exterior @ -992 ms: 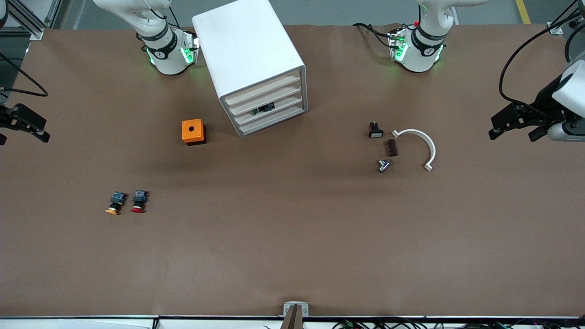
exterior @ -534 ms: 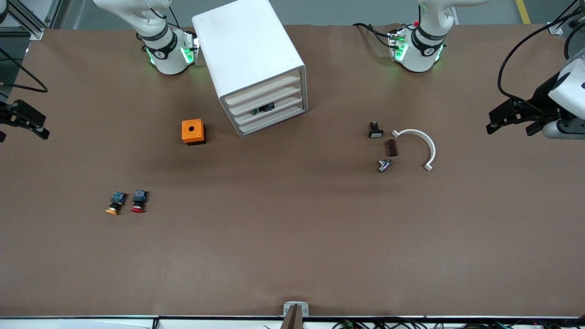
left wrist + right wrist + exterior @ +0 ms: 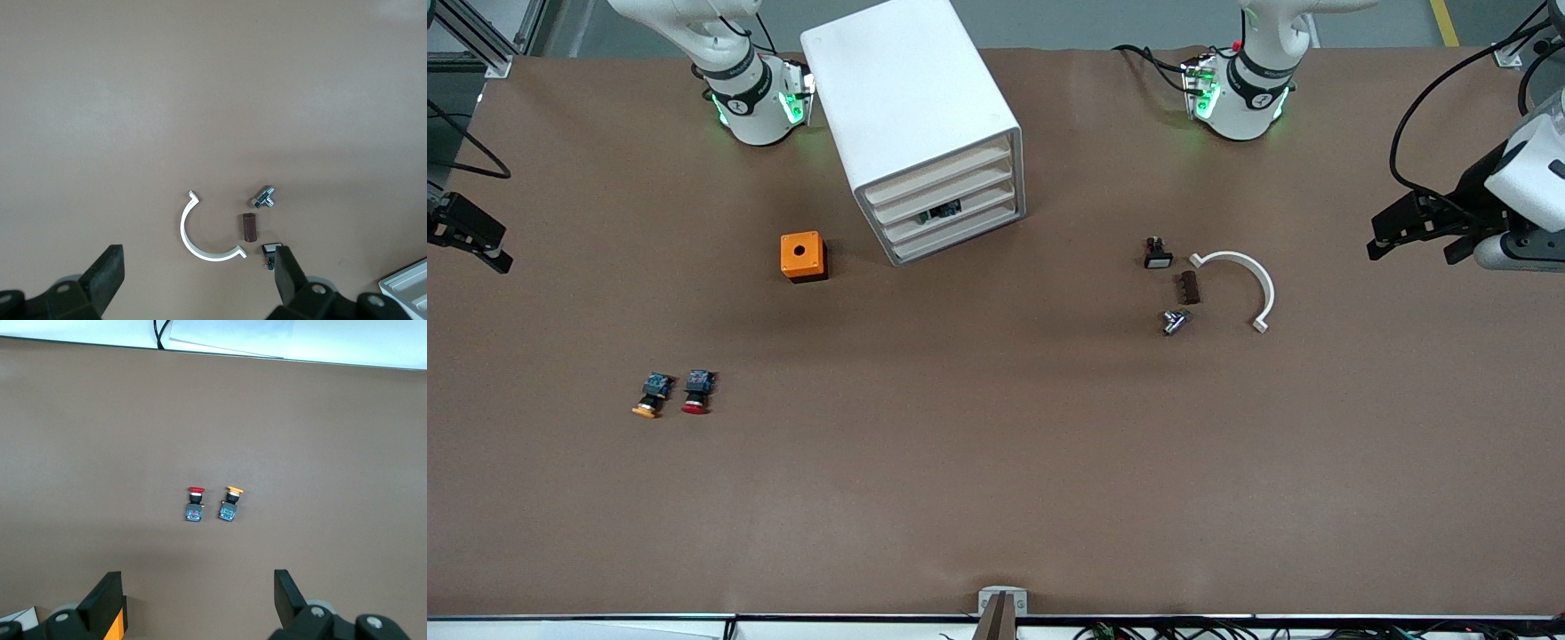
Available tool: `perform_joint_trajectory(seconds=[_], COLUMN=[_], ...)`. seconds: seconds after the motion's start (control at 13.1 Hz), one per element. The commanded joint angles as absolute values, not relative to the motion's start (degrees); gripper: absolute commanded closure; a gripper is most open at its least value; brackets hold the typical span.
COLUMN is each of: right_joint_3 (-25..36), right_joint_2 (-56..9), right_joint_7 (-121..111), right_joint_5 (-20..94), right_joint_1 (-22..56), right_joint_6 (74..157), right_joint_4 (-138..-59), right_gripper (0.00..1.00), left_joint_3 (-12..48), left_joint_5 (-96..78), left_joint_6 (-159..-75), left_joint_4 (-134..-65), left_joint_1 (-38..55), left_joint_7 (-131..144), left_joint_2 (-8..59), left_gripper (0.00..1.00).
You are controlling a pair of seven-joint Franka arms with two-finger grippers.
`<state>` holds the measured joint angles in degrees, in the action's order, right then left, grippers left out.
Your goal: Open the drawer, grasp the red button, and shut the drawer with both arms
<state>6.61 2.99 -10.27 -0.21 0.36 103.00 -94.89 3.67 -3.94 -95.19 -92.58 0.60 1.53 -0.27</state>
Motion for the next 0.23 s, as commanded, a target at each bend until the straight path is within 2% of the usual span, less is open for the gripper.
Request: perform_joint_trajectory(seconds=[0.0,0.15], right_joint_3=[6.1,6.1], right_joint_2=[2.1,2.1], right_joint_7=[-10.1,-10.0], right_joint_5=[-1.1,-0.4], right_joint_1=[-0.3,-0.5], right_joint_6=[102.7,103.1], right_joint_4=[-93.4,-93.4], right_gripper=[0.0,0.0], left_joint_3=[4.0,4.0], left_joint_5=[-2.5,-2.5], left_joint_6=[-94.0,-94.0], left_joint_4=[-91.1,-91.1], left_joint_1=[0.7,0.4], left_joint_7=[2.2,2.3], left_joint_2=[0.4,0.4], left_gripper=[0.01,0.01])
